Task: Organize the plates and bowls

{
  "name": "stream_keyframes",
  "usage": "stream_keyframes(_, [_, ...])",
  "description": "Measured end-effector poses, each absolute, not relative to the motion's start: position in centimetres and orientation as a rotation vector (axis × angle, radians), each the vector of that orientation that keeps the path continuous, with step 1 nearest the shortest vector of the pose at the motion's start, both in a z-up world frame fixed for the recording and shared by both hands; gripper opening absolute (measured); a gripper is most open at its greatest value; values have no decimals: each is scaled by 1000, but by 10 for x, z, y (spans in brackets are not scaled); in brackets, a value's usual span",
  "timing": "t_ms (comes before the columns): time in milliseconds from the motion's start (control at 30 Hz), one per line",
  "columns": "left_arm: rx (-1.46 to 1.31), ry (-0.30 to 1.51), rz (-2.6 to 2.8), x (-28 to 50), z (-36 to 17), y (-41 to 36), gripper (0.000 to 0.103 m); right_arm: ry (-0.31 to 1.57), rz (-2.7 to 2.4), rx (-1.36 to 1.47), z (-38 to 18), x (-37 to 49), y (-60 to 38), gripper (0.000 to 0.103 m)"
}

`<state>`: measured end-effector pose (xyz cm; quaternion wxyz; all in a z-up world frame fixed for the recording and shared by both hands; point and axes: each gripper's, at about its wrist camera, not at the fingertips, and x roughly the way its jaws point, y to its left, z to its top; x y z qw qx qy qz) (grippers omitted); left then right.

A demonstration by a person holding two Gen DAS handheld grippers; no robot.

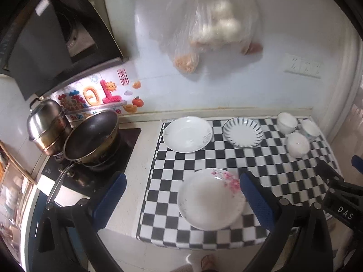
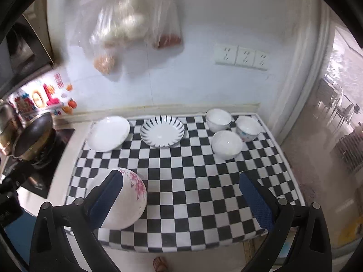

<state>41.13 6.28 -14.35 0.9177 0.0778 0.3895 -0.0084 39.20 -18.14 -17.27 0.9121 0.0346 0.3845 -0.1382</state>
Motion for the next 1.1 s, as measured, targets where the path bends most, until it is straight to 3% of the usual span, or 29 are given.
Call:
stream_keyframes(300, [188, 1006, -27, 502, -251, 83, 102, 985, -225, 60, -282, 487, -191, 103])
stream_keyframes(533, [152, 1227, -65, 542, -345, 93, 84, 1165, -113, 116, -367, 538, -198, 103])
stream_keyframes(833, [68, 1398, -73, 563, -399, 108, 79, 1343, 33, 194, -437, 572, -184, 101])
stream_keyframes(967, [30, 1446, -89, 568, -414, 112, 77, 1406, 82, 203, -454, 579, -174, 94])
stream_keyframes(1033, [5, 1471, -104, 569, -420, 113, 66, 1432, 103, 196, -461, 580, -168, 91])
stream_keyframes(1100, [-9, 1491, -106, 570, -426, 115, 62, 1454, 130, 197, -468, 581, -163, 85])
